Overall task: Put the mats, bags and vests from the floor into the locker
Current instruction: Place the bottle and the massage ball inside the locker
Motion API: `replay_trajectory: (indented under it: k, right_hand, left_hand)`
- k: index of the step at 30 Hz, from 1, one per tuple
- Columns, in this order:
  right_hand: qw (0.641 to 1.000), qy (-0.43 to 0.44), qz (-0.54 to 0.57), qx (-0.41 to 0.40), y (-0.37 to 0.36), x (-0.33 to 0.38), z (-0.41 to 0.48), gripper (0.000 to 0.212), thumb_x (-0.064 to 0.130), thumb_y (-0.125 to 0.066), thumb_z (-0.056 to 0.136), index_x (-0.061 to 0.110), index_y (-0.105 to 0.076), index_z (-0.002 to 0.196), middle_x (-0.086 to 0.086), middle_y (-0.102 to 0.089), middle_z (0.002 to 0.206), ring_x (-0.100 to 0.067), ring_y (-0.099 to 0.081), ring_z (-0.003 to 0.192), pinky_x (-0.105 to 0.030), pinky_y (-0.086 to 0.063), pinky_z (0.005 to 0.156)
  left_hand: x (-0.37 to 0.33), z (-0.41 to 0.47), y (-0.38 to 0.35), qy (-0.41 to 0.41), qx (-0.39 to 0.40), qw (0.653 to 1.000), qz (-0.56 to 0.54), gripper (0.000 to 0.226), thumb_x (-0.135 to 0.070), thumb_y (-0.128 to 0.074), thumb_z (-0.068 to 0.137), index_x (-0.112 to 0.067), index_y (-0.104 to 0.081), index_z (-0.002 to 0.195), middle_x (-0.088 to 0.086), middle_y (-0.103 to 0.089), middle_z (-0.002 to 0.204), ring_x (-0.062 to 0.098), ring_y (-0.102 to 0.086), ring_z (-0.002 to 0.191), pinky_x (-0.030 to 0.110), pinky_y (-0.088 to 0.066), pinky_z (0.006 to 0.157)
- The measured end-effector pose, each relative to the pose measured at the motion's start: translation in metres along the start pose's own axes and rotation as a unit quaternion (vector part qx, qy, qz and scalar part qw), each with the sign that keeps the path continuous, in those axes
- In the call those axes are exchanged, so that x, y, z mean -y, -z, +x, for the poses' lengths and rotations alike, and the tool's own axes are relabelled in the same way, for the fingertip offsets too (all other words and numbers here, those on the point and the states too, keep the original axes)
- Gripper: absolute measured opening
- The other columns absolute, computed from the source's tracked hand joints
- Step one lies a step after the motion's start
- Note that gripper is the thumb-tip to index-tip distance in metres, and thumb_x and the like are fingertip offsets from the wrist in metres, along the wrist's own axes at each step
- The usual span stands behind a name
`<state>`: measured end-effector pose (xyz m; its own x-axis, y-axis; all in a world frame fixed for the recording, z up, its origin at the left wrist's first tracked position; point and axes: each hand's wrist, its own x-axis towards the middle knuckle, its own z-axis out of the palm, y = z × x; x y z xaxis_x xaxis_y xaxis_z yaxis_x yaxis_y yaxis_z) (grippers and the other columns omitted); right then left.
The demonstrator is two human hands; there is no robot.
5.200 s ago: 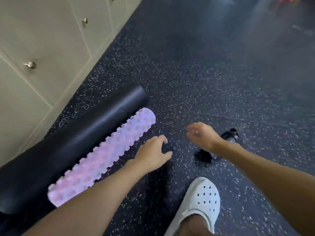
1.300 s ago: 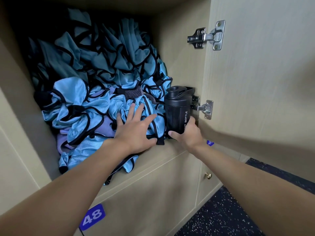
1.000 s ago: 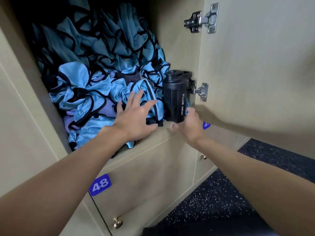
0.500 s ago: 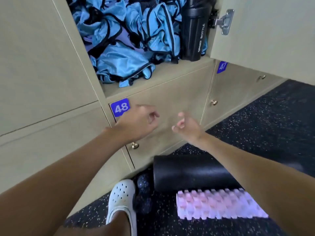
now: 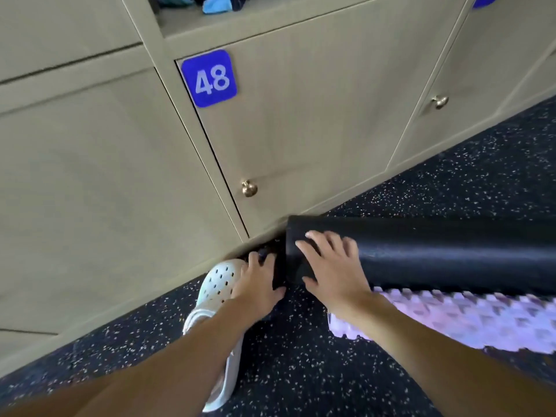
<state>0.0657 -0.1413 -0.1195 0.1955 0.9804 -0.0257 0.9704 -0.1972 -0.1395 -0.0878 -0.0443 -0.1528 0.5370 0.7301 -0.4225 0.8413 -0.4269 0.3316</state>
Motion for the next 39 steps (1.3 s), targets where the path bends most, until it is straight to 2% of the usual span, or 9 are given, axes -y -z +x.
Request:
replay_trajectory:
  k: [4, 9, 16, 23, 26, 29, 34, 37, 39]
  right_hand:
    - [0.996, -0.020, -0.072, 0.049, -0.011, -0.029, 0.001, 0.100, 0.048, -0.078, 0.071, 0.034, -0.020, 0.152, -0.003, -0.017, 0.162, -0.039, -0.019, 0.146, -0.061, -0.012, 0.111]
    - [0.997, -0.010, -0.072, 0.030, -0.017, -0.041, -0.001, 0.099, 0.042, -0.085, 0.064, 0.035, -0.032, 0.147, -0.001, -0.030, 0.158, -0.037, -0.032, 0.141, -0.060, -0.023, 0.107]
    - [0.998, -0.006, -0.065, 0.014, -0.015, -0.044, 0.000, 0.095, 0.042, -0.079, 0.071, 0.038, -0.024, 0.149, 0.002, -0.023, 0.160, -0.034, -0.025, 0.145, -0.057, -0.015, 0.108]
    - [0.997, -0.020, -0.014, 0.069, 0.010, -0.036, 0.003, 0.080, 0.049, -0.054, 0.092, 0.040, -0.003, 0.153, 0.007, 0.005, 0.164, -0.025, 0.004, 0.151, -0.054, -0.002, 0.116]
    - [0.993, -0.041, 0.077, 0.078, 0.033, -0.027, 0.004, 0.073, 0.046, -0.054, 0.094, 0.036, -0.013, 0.153, 0.006, -0.007, 0.163, -0.020, -0.005, 0.150, -0.051, -0.012, 0.118]
    - [0.978, -0.029, 0.205, 0.002, 0.064, -0.016, 0.004, 0.058, 0.029, -0.055, 0.095, 0.027, -0.033, 0.148, 0.000, -0.039, 0.149, -0.023, -0.039, 0.136, -0.044, -0.034, 0.110]
    - [0.881, -0.047, 0.460, -0.103, 0.139, -0.006, 0.001, 0.032, 0.018, -0.052, 0.099, 0.020, -0.055, 0.130, 0.007, -0.069, 0.101, 0.000, -0.065, 0.089, -0.025, -0.051, 0.091]
    - [0.844, -0.045, 0.521, -0.118, 0.184, -0.009, 0.004, 0.052, 0.035, -0.068, 0.089, 0.032, -0.043, 0.135, 0.011, -0.059, 0.120, 0.005, -0.059, 0.103, -0.012, -0.046, 0.089]
    - [0.839, -0.041, 0.523, -0.144, 0.207, -0.014, 0.012, 0.073, 0.047, -0.077, 0.074, 0.036, -0.040, 0.135, 0.011, -0.056, 0.126, -0.002, -0.058, 0.112, -0.022, -0.048, 0.097]
  left_hand:
    - [-0.002, 0.014, -0.015, 0.044, -0.023, 0.999, 0.017, 0.092, -0.037, -0.070, 0.086, -0.027, -0.010, 0.154, 0.014, -0.015, 0.154, 0.039, -0.042, 0.129, 0.046, -0.046, 0.101]
    - [0.002, 0.031, -0.014, 0.070, -0.032, 0.997, -0.014, 0.086, -0.038, -0.074, 0.080, -0.029, -0.023, 0.150, 0.014, -0.042, 0.136, 0.039, -0.054, 0.115, 0.048, -0.049, 0.093]
    - [-0.012, 0.012, 0.012, 0.049, -0.120, 0.988, -0.080, 0.072, -0.037, -0.074, 0.070, -0.041, -0.036, 0.131, -0.002, -0.039, 0.119, 0.026, -0.057, 0.087, 0.037, -0.053, 0.070]
    - [-0.026, -0.026, 0.058, -0.004, -0.186, 0.973, -0.135, 0.060, -0.041, -0.073, 0.077, -0.047, -0.042, 0.127, -0.003, -0.037, 0.115, 0.022, -0.055, 0.089, 0.034, -0.055, 0.079]
    - [-0.044, -0.039, 0.087, -0.041, -0.220, 0.962, -0.157, 0.058, -0.041, -0.074, 0.075, -0.047, -0.044, 0.124, -0.004, -0.038, 0.114, 0.019, -0.056, 0.089, 0.033, -0.055, 0.081]
    - [-0.066, -0.050, 0.126, -0.072, -0.255, 0.946, -0.186, 0.058, -0.039, -0.076, 0.074, -0.047, -0.044, 0.122, -0.005, -0.040, 0.117, 0.012, -0.056, 0.089, 0.022, -0.049, 0.079]
    - [-0.111, -0.066, 0.199, -0.139, -0.298, 0.907, -0.262, 0.057, -0.034, -0.080, 0.074, -0.049, -0.040, 0.112, -0.005, -0.042, 0.114, -0.003, -0.052, 0.089, 0.009, -0.040, 0.077]
    - [-0.139, -0.073, 0.239, -0.171, -0.303, 0.892, -0.289, 0.062, -0.037, -0.081, 0.073, -0.052, -0.036, 0.112, -0.005, -0.041, 0.118, 0.006, -0.055, 0.096, 0.023, -0.049, 0.077]
    - [-0.159, -0.076, 0.263, -0.203, -0.315, 0.887, -0.272, 0.065, -0.037, -0.081, 0.075, -0.046, -0.036, 0.120, -0.004, -0.042, 0.122, 0.003, -0.051, 0.099, 0.019, -0.042, 0.082]
